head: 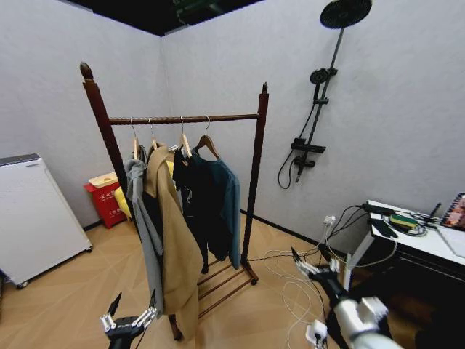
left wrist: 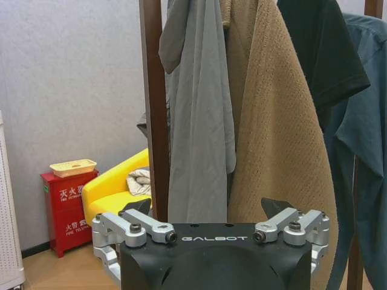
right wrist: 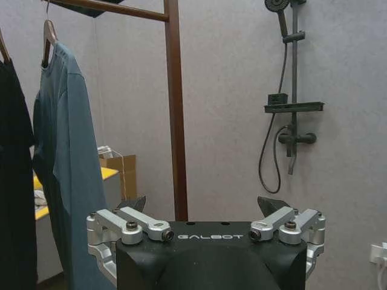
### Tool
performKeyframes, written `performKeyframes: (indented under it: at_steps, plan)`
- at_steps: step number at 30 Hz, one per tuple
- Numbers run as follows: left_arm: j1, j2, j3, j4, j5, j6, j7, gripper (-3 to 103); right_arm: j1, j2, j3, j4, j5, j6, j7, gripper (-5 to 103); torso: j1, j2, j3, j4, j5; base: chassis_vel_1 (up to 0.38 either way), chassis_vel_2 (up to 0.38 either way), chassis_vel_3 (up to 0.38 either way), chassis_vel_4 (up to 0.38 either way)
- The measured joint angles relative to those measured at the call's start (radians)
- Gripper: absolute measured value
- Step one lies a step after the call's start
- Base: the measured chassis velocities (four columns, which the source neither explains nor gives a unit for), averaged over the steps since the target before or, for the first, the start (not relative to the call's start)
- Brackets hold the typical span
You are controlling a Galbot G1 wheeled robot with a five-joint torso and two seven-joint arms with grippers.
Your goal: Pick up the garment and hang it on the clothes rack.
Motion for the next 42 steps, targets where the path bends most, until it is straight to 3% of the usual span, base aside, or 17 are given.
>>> performKeyframes:
  at_steps: [1, 3, 42]
  plan:
    - [0.0, 0.0, 0.0, 0.0, 0.0, 0.0, 0.0, 100, -0.047, 0.035, 0.002, -0.01, -0.041, 0.056, 0.001, 100, 0.0, 0.0, 0.0, 0.0004, 0.0003, 0.0, 0.0, 0.0, 0.0]
    - [0.0, 0.0, 0.0, 0.0, 0.0, 0.0, 0.0, 100, -0.059, 0.047, -0.002, -0.012, -0.053, 0.075, 0.006, 100, 0.0, 0.0, 0.0, 0.0004, 0.0001, 0.0, 0.0, 0.0, 0.0]
    - [0.0, 0.0, 0.0, 0.0, 0.0, 0.0, 0.0, 100, -0.037, 0.043, -0.014, -0.02, -0.048, 0.069, 0.012, 100, -0.005, -0.012, -0.005, 0.0003, 0.0003, -0.003, -0.001, -0.002, -0.003]
